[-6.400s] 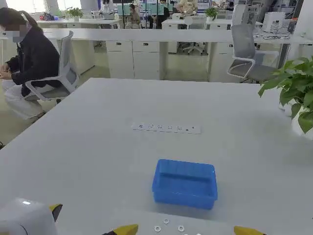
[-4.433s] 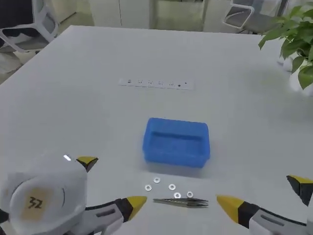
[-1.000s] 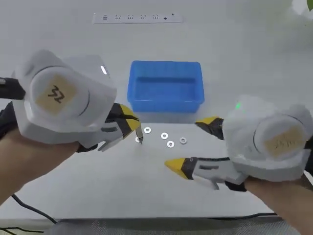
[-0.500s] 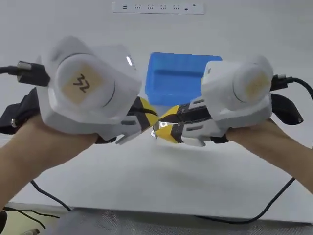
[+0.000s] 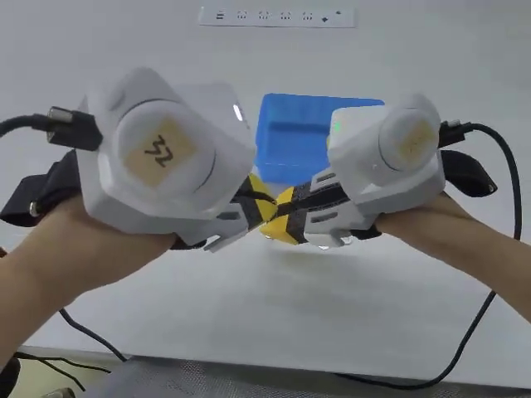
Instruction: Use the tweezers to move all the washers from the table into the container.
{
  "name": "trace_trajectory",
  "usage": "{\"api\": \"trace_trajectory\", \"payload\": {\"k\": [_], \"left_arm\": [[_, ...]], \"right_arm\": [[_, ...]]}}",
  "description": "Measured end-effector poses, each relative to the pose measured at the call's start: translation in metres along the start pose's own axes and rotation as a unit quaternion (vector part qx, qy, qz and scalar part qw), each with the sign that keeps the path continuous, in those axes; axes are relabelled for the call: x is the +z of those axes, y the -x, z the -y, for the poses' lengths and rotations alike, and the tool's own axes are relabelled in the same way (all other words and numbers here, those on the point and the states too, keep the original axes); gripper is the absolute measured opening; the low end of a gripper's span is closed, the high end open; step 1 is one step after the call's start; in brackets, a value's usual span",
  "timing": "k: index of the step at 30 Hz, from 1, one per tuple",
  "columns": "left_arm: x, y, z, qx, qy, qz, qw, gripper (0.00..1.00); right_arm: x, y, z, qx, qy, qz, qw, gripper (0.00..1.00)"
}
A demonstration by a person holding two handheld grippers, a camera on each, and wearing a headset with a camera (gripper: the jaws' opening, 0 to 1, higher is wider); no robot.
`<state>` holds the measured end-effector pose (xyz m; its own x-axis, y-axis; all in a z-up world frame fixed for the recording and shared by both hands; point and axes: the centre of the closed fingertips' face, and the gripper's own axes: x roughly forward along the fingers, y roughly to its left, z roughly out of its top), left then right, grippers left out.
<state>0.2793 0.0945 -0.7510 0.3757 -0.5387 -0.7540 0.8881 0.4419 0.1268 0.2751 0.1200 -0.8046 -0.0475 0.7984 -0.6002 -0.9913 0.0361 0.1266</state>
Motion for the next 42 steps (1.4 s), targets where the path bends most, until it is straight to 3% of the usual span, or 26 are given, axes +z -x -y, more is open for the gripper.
{"api": "trace_trajectory", "payload": {"k": [6, 14, 20, 23, 28, 30, 34, 38, 40, 41, 42], "left_arm": [[0.015, 0.01, -0.003, 0.013, -0.019, 0.01, 0.9997, 0.0], [0.04, 0.025, -0.01, 0.045, -0.004, 0.063, 0.997, 0.0], [0.057, 0.042, -0.016, 0.094, 0.017, 0.111, 0.9892, 0.0], [0.057, 0.052, -0.015, 0.102, 0.044, 0.123, 0.9861, 0.02], [0.054, 0.075, -0.022, 0.145, 0.103, 0.168, 0.9696, 0.22], [0.05, 0.081, -0.016, 0.146, 0.116, 0.166, 0.9682, 0.23], [0.025, 0.092, -0.011, 0.172, 0.141, 0.159, 0.9619, 0.32], [-0.005, 0.098, -0.006, 0.205, 0.174, 0.149, 0.9517, 0.49], [-0.014, 0.103, -0.008, 0.231, 0.186, 0.159, 0.9417, 0.58], [-0.019, 0.105, -0.01, 0.244, 0.197, 0.165, 0.9351, 0.63], [-0.027, 0.106, -0.011, 0.256, 0.219, 0.17, 0.9259, 0.68]], "right_arm": [[0.012, 0.013, 0.002, -0.02, 0.015, 0.004, 0.9997, 0.04], [0.03, 0.036, 0.006, -0.051, 0.052, 0.003, 0.9973, 0.03], [0.047, 0.049, 0.007, -0.061, 0.051, 0.022, 0.9966, 0.03], [0.054, 0.054, 0.007, -0.07, 0.051, 0.031, 0.9958, 0.03], [0.065, 0.065, 0.015, -0.097, 0.031, 0.054, 0.9934, 0.03], [0.068, 0.069, 0.019, -0.108, 0.021, 0.06, 0.9921, 0.03], [0.074, 0.08, 0.043, -0.162, 0.003, 0.084, 0.9832, 0.03], [0.076, 0.083, 0.062, -0.181, -0.035, 0.1, 0.9777, 0.03], [0.079, 0.082, 0.072, -0.193, -0.034, 0.103, 0.9751, 0.03], [0.079, 0.081, 0.076, -0.2, -0.035, 0.102, 0.9739, 0.03], [0.08, 0.077, 0.081, -0.202, -0.04, 0.101, 0.9734, 0.03]]}}
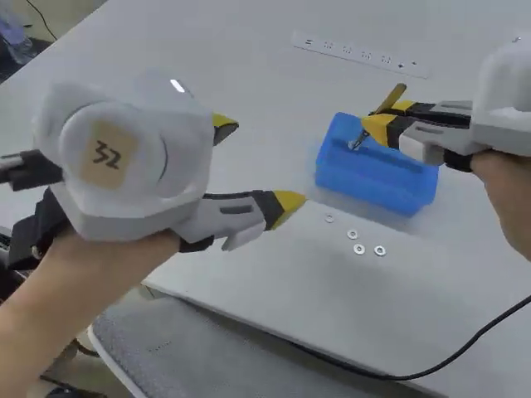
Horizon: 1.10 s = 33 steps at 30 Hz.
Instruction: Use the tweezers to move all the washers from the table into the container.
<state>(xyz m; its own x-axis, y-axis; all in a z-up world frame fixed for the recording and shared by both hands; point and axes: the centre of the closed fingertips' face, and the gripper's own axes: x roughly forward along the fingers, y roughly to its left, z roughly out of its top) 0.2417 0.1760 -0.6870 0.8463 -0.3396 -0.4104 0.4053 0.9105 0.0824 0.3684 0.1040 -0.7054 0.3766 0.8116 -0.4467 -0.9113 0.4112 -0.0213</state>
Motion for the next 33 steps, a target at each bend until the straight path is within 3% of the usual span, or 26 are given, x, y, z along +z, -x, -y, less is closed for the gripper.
{"api": "trace_trajectory", "payload": {"k": [2, 5, 8, 10, 13, 15, 16, 17, 21, 25, 31, 33], "left_arm": [[-0.011, 0.002, -0.002, 0.006, 0.028, 0.0, 0.9996, 0.72], [-0.022, 0.001, -0.003, 0.025, 0.033, 0.011, 0.9991, 0.79], [-0.037, -0.001, -0.006, 0.051, 0.004, 0.007, 0.9987, 0.86], [-0.042, -0.003, -0.006, 0.058, 0.006, 0.005, 0.9983, 0.87], [-0.043, -0.007, 0.001, 0.047, 0.039, 0.019, 0.998, 0.9], [-0.047, -0.011, 0.005, 0.047, 0.036, 0.018, 0.9981, 0.9], [-0.05, -0.012, 0.008, 0.039, 0.026, 0.007, 0.9989, 0.89], [-0.051, -0.013, 0.008, 0.037, 0.019, 0.0, 0.9991, 0.88], [-0.049, -0.01, 0.0, 0.047, 0.047, 0.017, 0.9976, 0.86], [-0.058, -0.013, 0.001, 0.053, 0.035, -0.008, 0.9979, 0.85], [-0.061, -0.015, 0.007, 0.045, 0.021, -0.018, 0.9986, 0.83], [-0.066, -0.017, 0.007, 0.048, 0.013, -0.031, 0.9983, 0.82]], "right_arm": [[-0.003, -0.012, 0.006, -0.015, -0.008, -0.002, 0.9999, 0.03], [-0.013, -0.029, 0.013, -0.041, -0.02, -0.011, 0.9989, 0.03], [-0.03, -0.047, 0.018, -0.046, -0.037, -0.025, 0.9979, 0.03], [-0.038, -0.055, 0.018, -0.05, -0.04, -0.037, 0.9973, 0.03], [-0.045, -0.057, 0.021, -0.061, -0.057, -0.046, 0.9955, 0.03], [-0.05, -0.061, 0.022, -0.065, -0.092, -0.041, 0.9928, 0.03], [-0.051, -0.063, 0.023, -0.066, -0.092, -0.045, 0.9926, 0.03], [-0.052, -0.064, 0.024, -0.07, -0.089, -0.049, 0.9923, 0.03], [-0.063, -0.077, 0.027, -0.082, -0.089, -0.067, 0.9904, 0.03], [-0.073, -0.082, 0.028, -0.089, -0.093, -0.077, 0.9887, 0.03], [-0.071, -0.077, 0.031, -0.099, -0.113, -0.069, 0.9862, 0.04], [-0.071, -0.074, 0.031, -0.102, -0.114, -0.068, 0.986, 0.04]]}}
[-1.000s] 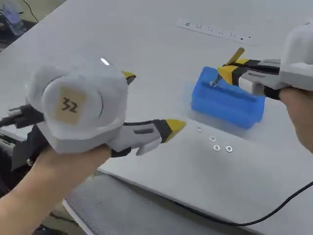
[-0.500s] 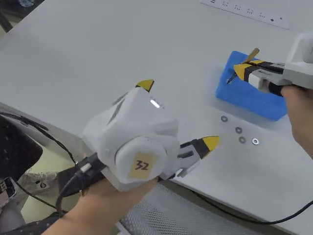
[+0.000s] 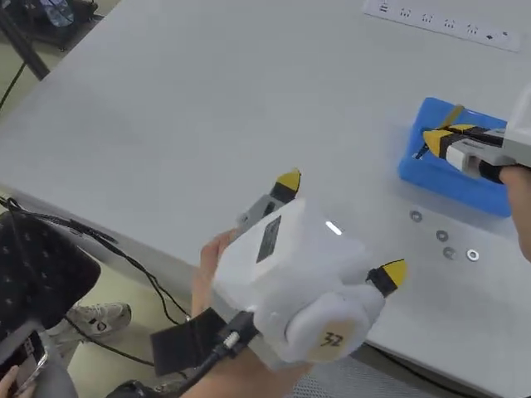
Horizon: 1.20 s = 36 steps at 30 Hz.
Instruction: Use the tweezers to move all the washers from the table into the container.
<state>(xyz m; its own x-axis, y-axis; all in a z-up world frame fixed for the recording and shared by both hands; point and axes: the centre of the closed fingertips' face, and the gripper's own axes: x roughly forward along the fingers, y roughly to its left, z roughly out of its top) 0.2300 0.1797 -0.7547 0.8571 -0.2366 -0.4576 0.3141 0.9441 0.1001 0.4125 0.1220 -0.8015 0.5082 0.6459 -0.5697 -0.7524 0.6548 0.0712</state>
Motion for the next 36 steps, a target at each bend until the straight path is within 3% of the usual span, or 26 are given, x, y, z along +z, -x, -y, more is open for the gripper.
{"api": "trace_trajectory", "payload": {"k": [4, 9, 12, 15, 18, 19, 24, 26, 31, 36], "left_arm": [[-0.004, 0.0, -0.008, 0.016, 0.004, -0.01, 0.9998, 0.83], [-0.012, 0.0, -0.016, 0.042, 0.002, -0.029, 0.9987, 0.82], [-0.013, 0.001, -0.023, 0.06, 0.002, -0.032, 0.9977, 0.82], [-0.013, 0.003, -0.025, 0.067, 0.001, -0.029, 0.9973, 0.82], [-0.009, 0.005, -0.024, 0.066, -0.004, -0.02, 0.9976, 0.81], [-0.008, 0.006, -0.025, 0.069, -0.005, -0.016, 0.9975, 0.81], [-0.009, 0.005, -0.025, 0.067, -0.006, -0.013, 0.9977, 0.84], [-0.012, 0.003, -0.027, 0.072, -0.02, -0.021, 0.997, 0.85], [-0.015, 0.002, -0.03, 0.074, -0.02, -0.033, 0.9965, 0.84], [-0.011, 0.002, -0.025, 0.064, -0.026, -0.026, 0.9973, 0.83]], "right_arm": [[0.001, 0.008, 0.003, 0.0, -0.013, 0.008, 0.9999, 0.04], [0.015, 0.023, 0.005, 0.015, -0.016, 0.033, 0.9992, 0.05], [0.03, 0.041, -0.002, 0.04, -0.017, 0.06, 0.9973, 0.04], [0.034, 0.059, -0.012, 0.064, -0.005, 0.073, 0.9953, 0.04], [0.035, 0.075, -0.024, 0.101, -0.019, 0.092, 0.9905, 0.04], [0.032, 0.08, -0.028, 0.119, -0.018, 0.09, 0.9886, 0.04], [0.015, 0.095, -0.036, 0.154, -0.009, 0.085, 0.9844, 0.04], [0.009, 0.099, -0.036, 0.154, 0.004, 0.083, 0.9846, 0.04], [-0.003, 0.103, -0.036, 0.149, 0.004, 0.072, 0.9863, 0.04], [-0.01, 0.103, -0.036, 0.126, -0.006, 0.068, 0.9897, 0.04]]}}
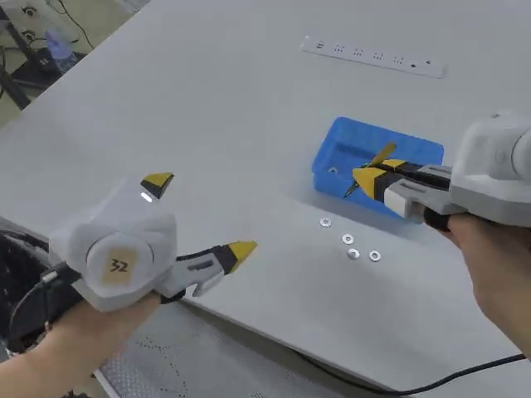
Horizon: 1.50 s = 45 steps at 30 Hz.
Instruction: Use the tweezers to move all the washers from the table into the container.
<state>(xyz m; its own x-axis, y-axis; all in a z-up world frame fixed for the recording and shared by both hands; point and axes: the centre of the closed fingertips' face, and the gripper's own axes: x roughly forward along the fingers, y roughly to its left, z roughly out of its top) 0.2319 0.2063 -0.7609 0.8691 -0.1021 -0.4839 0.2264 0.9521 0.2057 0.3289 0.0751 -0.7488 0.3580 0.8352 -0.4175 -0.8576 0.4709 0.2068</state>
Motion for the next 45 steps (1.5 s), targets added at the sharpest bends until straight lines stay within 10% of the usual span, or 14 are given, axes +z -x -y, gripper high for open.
{"api": "trace_trajectory", "payload": {"k": [8, 45], "left_arm": [[0.002, -0.001, 0.01, -0.032, 0.004, 0.008, 0.9995, 0.82], [-0.008, -0.003, -0.001, -0.005, 0.004, -0.015, 0.9999, 0.73]], "right_arm": [[-0.011, -0.001, -0.008, -0.031, -0.005, -0.01, 0.9994, 0.04], [-0.043, -0.04, 0.0, -0.02, 0.003, -0.046, 0.9987, 0.05]]}}
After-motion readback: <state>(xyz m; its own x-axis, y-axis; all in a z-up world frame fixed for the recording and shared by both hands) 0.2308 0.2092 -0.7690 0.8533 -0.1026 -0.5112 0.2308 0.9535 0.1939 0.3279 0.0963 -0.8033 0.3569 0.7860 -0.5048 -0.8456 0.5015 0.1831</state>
